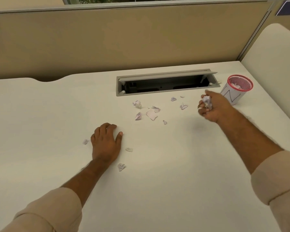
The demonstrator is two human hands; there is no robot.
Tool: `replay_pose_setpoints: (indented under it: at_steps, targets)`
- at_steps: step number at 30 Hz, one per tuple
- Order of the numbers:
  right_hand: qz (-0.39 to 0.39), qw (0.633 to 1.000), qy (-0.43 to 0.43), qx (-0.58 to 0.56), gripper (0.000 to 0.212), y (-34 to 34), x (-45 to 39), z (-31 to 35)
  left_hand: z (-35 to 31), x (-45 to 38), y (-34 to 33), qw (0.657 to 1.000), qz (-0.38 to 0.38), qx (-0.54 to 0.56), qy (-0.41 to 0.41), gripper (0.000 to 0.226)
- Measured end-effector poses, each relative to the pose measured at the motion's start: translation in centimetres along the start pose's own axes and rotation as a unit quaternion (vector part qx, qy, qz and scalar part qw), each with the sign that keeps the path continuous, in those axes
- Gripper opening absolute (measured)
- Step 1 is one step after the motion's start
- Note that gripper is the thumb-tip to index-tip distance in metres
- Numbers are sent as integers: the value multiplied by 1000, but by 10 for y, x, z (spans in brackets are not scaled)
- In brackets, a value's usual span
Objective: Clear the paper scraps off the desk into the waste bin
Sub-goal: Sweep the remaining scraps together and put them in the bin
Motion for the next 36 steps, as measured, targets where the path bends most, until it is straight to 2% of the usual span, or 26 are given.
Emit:
replay_pose_setpoints:
  at_steps: [5,11,13,15,16,17,18,19,22,27,33,36]
  targets:
    - [-15,998,47,-24,28,18,0,71,-3,3,4,999,-27,-25,0,26]
    - [-112,983,146,18,31,45,0,148,-10,0,6,999,-20,-12,-28,22]
    - [-172,964,198,46,19,59,4,170,-13,-1,8,999,-13,-6,-31,25]
    - [-199,945,237,106,9,63,2,185,-14,-1,9,999,-8,-7,-33,29]
    - [-216,940,235,120,20,66,1,187,-15,0,8,999,-5,-9,-32,30]
    - [-257,915,258,174,35,71,3,193,-15,0,8,1000,-1,-10,-30,31]
    - [-258,903,294,179,41,73,-1,202,-14,0,7,1000,2,-11,-28,30]
    - [-243,906,307,162,38,75,-5,204,-14,1,7,1000,3,-11,-26,30]
    - [-299,842,355,275,32,76,-4,207,-14,1,7,1000,7,-12,-22,30]
    - [-310,780,365,402,23,75,-8,214,-13,1,7,1000,5,-3,-20,30]
    - [-289,796,331,416,26,79,-10,224,-3,4,1,998,19,59,15,28]
    - [-273,805,310,425,13,80,-14,226,0,5,1,996,22,80,33,27]
Point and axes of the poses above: each hand's wrist, its own x-axis away from the middle knuckle, its own y-axis out of the back of the hand, z = x × y, the point moved 10 cm from there along -x, towards the middle knuckle, and after that the axes turned 7 degrees about -y, right-handed, at the moved point
